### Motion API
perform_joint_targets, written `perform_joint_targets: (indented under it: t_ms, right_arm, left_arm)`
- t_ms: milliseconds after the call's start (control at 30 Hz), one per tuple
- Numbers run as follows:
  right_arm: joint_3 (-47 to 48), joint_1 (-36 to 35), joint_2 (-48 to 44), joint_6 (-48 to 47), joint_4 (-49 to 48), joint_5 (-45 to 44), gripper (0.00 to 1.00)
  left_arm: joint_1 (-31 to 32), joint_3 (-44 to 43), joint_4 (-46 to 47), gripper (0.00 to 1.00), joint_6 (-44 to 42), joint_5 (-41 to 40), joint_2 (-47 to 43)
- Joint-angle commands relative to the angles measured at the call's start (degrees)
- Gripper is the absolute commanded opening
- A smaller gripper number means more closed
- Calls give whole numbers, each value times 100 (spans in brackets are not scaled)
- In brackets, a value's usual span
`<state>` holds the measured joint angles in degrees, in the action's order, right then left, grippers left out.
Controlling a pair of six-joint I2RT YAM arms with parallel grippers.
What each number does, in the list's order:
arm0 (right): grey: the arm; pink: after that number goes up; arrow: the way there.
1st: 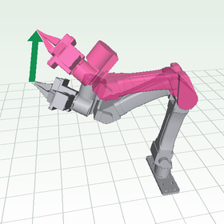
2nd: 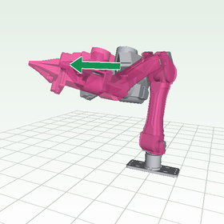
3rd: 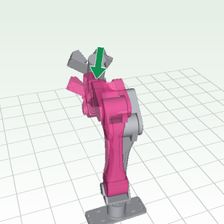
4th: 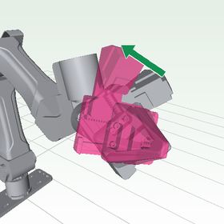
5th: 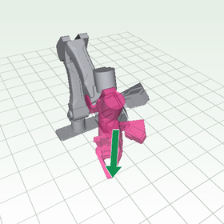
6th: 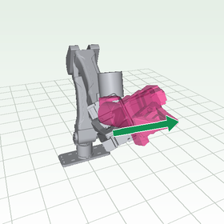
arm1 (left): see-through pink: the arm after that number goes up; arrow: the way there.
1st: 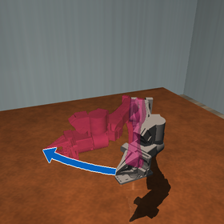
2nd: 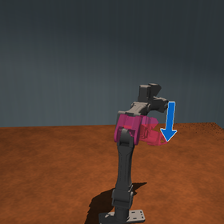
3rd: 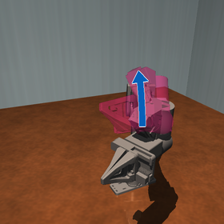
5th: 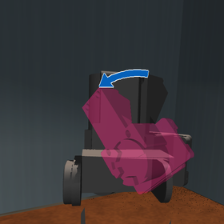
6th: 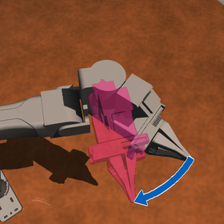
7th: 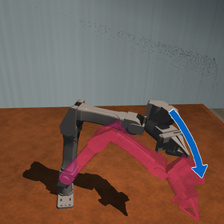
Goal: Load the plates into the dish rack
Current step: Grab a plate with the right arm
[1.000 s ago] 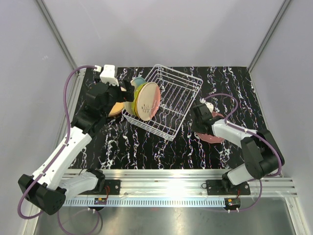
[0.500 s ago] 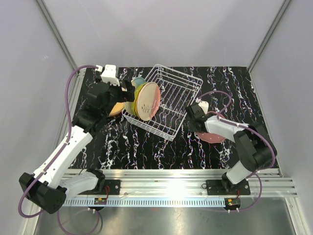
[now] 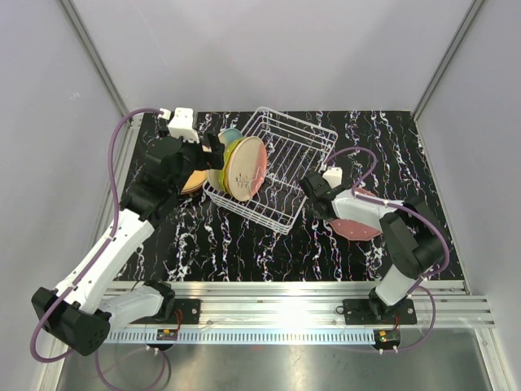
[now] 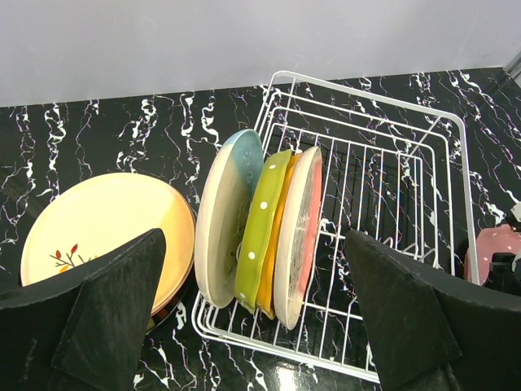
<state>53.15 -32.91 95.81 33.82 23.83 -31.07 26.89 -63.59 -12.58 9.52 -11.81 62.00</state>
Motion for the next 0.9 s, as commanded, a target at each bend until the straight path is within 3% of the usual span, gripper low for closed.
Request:
perform_joint_targets:
  t_ms: [0,33,533,867]
  right_arm:
    - [-50,-5,-80,134,174,-40,9]
    - [-41,-5,-141,98,192,-31,0]
    - [-278,21,-2276,317,51,874,0]
    - [-384,30,-3727,757,438,699,0]
  left_arm:
    - [-26,-57,194,96,6,-14,-12]
    - [-26,-48,194,96,6,-14,-21]
    - [17,-13,203,97,147,232,-65]
    - [921,-57,133,99,33,293,119]
